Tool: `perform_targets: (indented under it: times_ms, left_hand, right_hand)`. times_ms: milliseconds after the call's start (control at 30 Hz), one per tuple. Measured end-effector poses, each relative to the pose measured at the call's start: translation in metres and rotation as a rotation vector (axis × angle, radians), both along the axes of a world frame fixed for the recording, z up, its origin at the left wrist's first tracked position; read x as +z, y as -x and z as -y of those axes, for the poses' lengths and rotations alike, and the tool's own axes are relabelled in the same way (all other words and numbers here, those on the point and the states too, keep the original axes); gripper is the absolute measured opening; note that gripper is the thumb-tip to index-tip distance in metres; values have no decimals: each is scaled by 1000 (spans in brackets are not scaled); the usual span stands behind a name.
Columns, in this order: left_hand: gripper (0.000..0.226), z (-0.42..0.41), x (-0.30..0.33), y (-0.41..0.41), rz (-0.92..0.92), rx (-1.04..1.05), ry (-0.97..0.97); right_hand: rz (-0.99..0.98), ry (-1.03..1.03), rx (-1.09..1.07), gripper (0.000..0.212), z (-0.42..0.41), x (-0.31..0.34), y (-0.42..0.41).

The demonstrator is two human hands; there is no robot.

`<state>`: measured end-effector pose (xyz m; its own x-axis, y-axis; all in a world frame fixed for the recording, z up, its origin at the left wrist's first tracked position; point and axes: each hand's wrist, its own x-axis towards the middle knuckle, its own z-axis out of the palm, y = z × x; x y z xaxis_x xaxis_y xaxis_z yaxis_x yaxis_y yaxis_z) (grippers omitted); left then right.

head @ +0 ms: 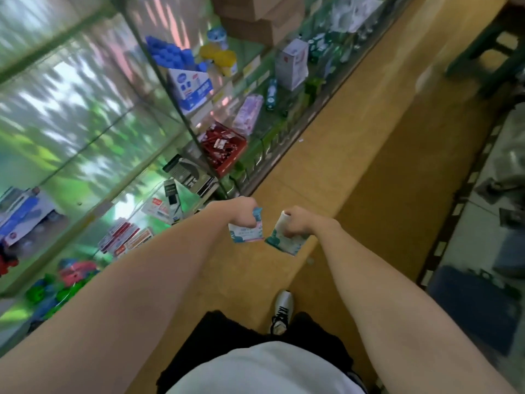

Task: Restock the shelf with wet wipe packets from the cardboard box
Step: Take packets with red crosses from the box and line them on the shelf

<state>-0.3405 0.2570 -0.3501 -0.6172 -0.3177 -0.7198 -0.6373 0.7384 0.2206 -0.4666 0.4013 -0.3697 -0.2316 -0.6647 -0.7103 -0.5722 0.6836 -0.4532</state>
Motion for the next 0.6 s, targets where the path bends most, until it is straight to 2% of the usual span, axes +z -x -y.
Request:
perform_targets:
  times_ms: [67, 300, 400, 600]
  left_hand:
    - [20, -2, -3, 21, 14, -42, -1]
    - [24, -5, -15, 95, 44, -214, 18]
    - [20, -5, -22, 128, 54, -293, 18]
    - [18, 3, -38, 201, 58, -451, -30]
  right_hand:
    - [24, -2, -61, 66, -5, -2, 17]
    - [44, -35, -236, 61, -25, -7, 66]
    - [41, -63, -293, 67, -29, -12, 88]
    - [-32, -95, -427, 47, -24, -17, 135]
